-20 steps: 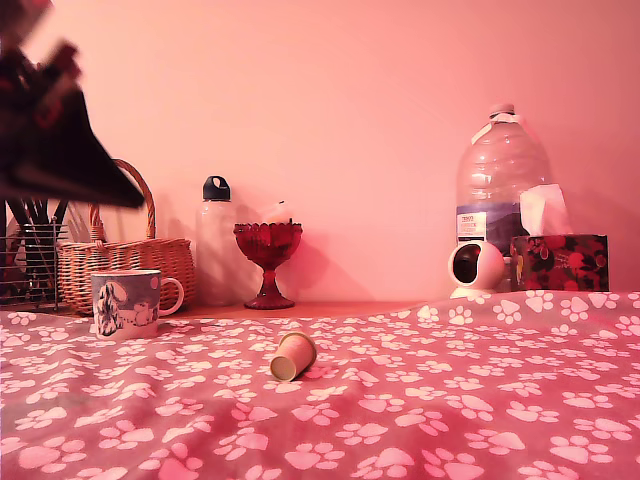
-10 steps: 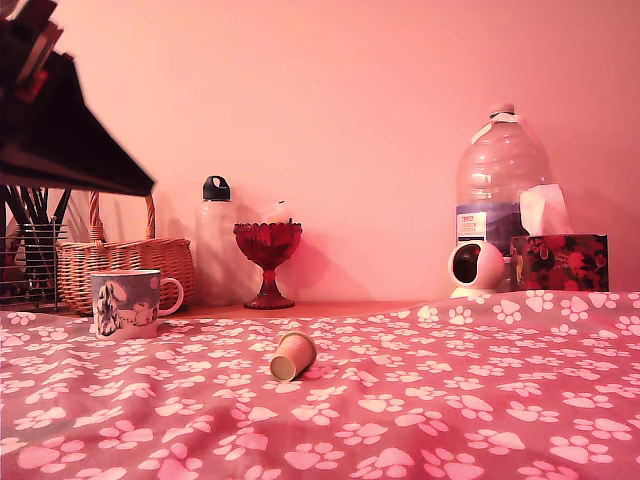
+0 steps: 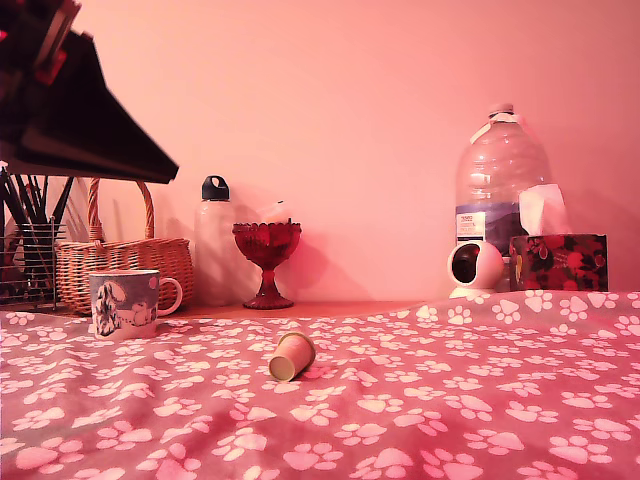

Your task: Pick the coffee capsule and then drop it inside the coffee cup in front of you

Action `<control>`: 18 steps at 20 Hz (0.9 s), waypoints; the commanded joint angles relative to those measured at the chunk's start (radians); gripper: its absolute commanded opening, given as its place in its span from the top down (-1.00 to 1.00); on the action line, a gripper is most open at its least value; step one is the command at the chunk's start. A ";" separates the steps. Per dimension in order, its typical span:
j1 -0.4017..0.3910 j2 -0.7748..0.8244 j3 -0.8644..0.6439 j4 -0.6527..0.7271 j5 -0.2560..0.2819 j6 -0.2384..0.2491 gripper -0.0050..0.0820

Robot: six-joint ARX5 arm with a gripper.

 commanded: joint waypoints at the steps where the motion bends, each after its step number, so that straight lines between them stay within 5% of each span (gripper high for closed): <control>1: -0.017 0.021 -0.021 0.028 -0.009 -0.013 0.03; 4: -0.044 0.079 -0.021 0.068 -0.089 -0.020 -0.54; 10: -0.083 0.234 -0.021 0.209 -0.140 -0.008 -0.55; 18: -0.087 0.380 -0.019 0.370 -0.142 -0.008 -0.55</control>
